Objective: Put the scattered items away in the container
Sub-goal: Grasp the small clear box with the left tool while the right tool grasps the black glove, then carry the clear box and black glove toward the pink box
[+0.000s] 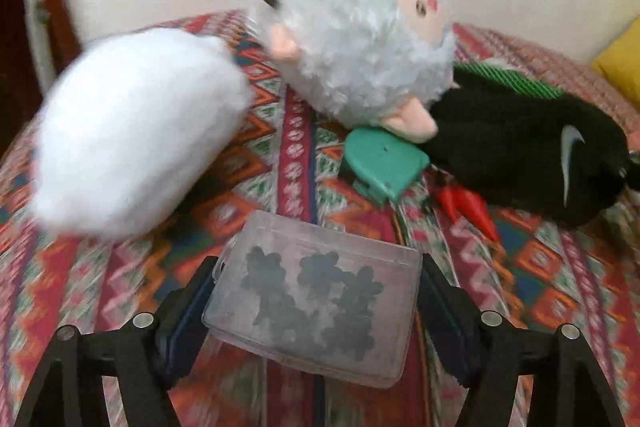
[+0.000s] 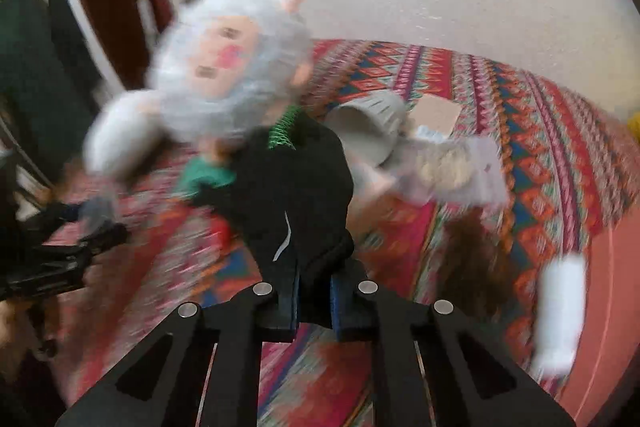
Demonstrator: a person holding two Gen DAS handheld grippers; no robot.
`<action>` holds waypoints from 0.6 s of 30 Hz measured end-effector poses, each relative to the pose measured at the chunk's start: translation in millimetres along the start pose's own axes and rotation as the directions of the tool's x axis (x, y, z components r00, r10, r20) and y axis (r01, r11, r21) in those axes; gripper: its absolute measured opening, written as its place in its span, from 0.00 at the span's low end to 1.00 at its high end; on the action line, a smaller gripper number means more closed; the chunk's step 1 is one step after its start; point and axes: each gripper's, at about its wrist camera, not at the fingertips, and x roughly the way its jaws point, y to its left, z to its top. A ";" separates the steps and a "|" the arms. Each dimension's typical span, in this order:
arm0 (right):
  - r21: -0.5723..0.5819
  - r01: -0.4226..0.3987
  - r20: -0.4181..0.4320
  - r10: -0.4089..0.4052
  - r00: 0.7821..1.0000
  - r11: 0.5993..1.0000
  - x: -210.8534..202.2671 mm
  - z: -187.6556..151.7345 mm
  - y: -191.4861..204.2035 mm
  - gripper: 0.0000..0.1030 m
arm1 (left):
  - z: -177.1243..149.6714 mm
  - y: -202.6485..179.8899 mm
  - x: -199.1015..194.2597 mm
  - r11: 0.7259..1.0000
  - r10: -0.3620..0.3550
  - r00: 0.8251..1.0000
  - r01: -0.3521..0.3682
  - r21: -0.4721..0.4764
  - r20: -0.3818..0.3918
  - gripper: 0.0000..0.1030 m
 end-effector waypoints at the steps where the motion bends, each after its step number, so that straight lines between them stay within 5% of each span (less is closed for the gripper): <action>1: 0.009 -0.025 0.008 0.025 1.000 1.000 -12.8 -9.1 6.7 0.10 | -6.4 -2.6 -13.7 1.000 -0.011 1.000 0.011 -0.005 0.005 0.76; 10: 0.134 -0.177 0.232 0.143 0.962 0.975 -127.4 -65.6 50.8 0.10 | -31.4 -11.2 -99.2 0.996 -0.092 0.987 0.094 -0.010 0.130 0.77; 18: 0.012 -0.125 0.383 0.111 0.917 0.992 -192.4 -72.5 90.0 0.10 | -29.6 -30.2 -146.4 0.993 -0.119 0.971 0.115 0.032 0.207 0.77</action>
